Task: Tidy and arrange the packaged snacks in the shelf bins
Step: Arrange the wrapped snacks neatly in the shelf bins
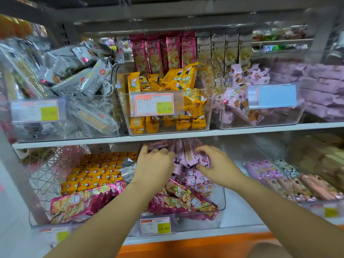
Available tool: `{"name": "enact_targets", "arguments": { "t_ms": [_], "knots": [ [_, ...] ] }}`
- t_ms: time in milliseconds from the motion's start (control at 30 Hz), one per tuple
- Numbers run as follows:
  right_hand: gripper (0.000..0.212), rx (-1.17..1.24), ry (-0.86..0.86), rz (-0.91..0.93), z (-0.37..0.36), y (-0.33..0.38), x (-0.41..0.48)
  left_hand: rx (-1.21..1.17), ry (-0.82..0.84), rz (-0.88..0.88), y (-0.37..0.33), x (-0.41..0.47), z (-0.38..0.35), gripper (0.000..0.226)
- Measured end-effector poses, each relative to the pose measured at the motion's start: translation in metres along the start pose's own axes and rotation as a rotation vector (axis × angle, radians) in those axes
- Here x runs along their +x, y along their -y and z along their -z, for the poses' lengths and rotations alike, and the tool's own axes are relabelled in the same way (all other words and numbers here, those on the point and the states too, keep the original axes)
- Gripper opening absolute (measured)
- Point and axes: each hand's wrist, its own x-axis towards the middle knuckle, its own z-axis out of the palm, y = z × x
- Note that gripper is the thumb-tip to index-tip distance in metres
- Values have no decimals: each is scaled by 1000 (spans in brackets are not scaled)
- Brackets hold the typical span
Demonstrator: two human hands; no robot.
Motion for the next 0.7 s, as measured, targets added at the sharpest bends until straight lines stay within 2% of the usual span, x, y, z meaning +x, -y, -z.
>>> {"name": "enact_targets", "arguments": {
  "t_ms": [167,300,500,633,700],
  "knots": [
    [20,162,141,82,57,25,-24,-437,-140,-66,2,-23,47,27],
    [22,289,88,127,114,55,-39,-648,-272,-83,-6,-17,95,20],
    [17,289,-121,201,186,70,-29,-692,-448,-162,-19,28,141,19],
    [18,129,-236,166,225,46,5,-627,-470,-181,-23,67,163,19],
    [18,32,-248,105,241,29,25,-620,-427,-189,-26,88,168,20]
  ]
}}
